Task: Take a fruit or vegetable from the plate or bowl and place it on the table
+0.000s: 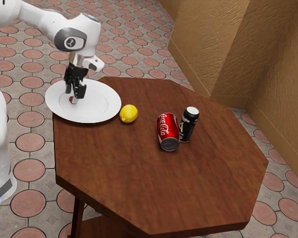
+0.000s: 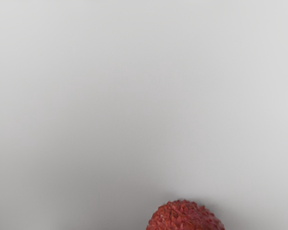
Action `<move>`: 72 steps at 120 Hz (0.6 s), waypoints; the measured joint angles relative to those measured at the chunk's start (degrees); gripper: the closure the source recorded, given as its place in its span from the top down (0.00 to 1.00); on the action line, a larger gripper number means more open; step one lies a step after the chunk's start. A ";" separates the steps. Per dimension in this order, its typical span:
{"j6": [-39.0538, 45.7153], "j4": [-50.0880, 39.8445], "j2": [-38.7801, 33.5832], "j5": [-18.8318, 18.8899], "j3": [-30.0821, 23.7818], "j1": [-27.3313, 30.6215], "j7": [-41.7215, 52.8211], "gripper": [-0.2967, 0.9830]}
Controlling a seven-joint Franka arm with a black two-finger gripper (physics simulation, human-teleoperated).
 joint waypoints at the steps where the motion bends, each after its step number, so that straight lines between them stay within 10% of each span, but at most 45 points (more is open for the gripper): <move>1: 0.03 -0.01 0.01 0.00 0.00 0.00 0.00 0.62; 72: 0.69 0.01 0.36 0.05 -0.27 0.06 -0.07 0.35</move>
